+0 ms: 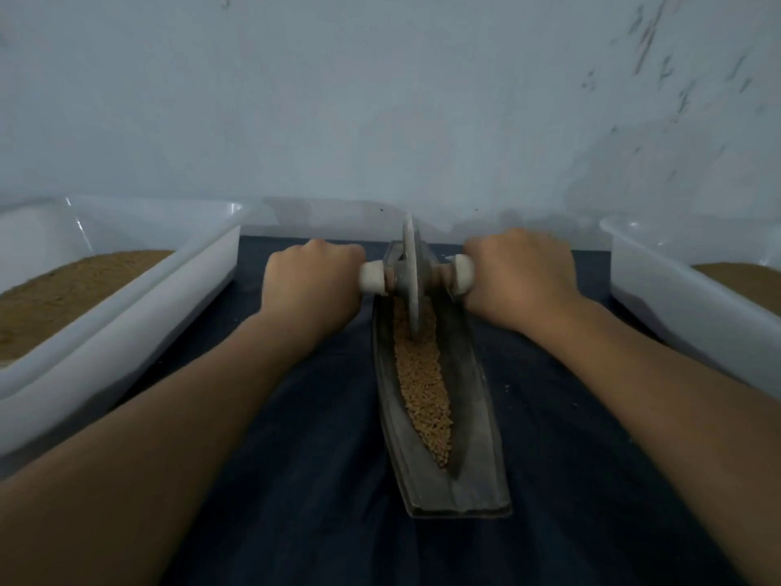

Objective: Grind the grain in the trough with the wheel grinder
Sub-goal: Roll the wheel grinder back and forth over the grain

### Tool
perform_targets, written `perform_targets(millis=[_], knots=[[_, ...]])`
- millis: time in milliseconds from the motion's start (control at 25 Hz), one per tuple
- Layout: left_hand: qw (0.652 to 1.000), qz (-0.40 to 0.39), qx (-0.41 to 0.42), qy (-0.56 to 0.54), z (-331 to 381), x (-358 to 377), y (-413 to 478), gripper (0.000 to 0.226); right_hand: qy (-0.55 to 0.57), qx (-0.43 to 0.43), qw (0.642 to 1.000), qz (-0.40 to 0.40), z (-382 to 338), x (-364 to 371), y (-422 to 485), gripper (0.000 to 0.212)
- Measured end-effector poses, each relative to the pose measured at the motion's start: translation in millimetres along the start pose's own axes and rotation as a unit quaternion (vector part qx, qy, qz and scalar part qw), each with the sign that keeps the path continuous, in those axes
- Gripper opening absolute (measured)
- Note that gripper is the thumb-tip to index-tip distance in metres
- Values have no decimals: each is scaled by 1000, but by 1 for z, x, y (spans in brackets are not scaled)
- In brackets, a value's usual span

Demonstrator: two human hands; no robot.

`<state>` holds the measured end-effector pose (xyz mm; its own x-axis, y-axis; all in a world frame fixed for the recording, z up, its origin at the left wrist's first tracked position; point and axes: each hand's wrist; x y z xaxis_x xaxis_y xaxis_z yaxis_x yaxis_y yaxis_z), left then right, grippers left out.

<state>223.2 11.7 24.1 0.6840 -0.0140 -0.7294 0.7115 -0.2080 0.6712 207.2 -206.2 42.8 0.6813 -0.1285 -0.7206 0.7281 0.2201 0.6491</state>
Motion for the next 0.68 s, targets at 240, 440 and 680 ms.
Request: perform_targets(millis=[240, 440, 680], knots=[[986, 83, 143, -24, -22, -34, -57, 22, -14, -99, 990, 96, 16, -31, -55, 26], [996, 36, 71, 29, -3, -16, -22, 16, -6, -38, 999, 16, 9, -9, -29, 23], [996, -28, 78, -16, -9, -23, -11, 12, 38, -34, 999, -15, 17, -5, -19, 20]])
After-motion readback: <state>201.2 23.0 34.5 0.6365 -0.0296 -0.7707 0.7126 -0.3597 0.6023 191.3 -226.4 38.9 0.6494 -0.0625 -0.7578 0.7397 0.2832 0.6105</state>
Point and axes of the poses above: each hand's wrist, its own y-axis towards the middle knuckle, its own x-axis out of the palm, z = x × y, and after that the axes turned 12 degrees about z, right-handed
